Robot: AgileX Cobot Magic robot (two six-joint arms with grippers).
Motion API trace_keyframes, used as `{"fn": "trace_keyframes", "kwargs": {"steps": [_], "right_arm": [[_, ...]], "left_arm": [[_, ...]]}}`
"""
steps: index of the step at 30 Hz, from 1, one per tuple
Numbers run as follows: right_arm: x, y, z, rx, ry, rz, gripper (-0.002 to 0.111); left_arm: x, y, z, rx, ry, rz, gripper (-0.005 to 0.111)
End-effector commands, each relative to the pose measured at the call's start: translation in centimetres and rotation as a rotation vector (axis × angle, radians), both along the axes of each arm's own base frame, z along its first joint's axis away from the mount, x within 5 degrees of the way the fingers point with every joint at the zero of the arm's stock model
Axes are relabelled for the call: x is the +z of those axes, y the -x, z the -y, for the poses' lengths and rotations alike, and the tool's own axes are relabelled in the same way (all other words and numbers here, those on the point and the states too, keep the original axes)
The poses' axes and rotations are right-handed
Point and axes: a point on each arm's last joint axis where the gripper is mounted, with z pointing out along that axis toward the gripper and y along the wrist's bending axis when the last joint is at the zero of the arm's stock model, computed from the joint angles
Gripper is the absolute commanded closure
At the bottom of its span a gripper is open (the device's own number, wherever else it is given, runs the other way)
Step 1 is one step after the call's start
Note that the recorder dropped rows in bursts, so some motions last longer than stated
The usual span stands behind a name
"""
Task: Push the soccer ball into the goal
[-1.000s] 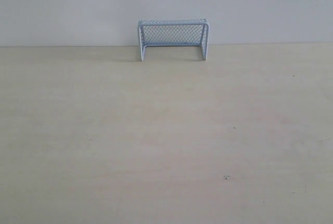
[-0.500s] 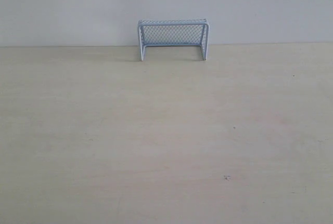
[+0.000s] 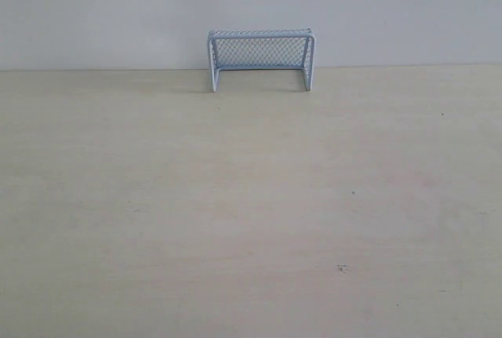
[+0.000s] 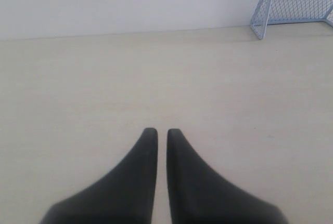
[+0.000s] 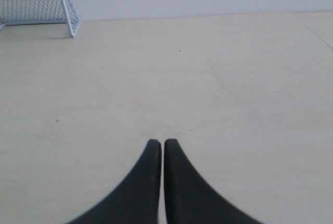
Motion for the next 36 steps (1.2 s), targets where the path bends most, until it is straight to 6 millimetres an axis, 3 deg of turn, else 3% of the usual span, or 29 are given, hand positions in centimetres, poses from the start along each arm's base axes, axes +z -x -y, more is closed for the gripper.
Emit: {"fn": "trace_keyframes", "kwargs": {"steps": [1, 8, 36], "right_arm": [[0.21, -0.02, 0.12, -0.015, 0.001, 0.024, 0.108], [0.22, -0.02, 0.12, 0.003, 0.065, 0.025, 0.108], [0.17, -0.01, -0.15, 0.044, 0.033, 0.021, 0.108]], "left_arm": [[0.27, 0.0, 0.07, -0.006, 0.016, 0.019, 0.1], [0.27, 0.0, 0.07, -0.006, 0.016, 0.019, 0.1], [0.27, 0.0, 0.07, -0.006, 0.016, 0.019, 0.1]]}}
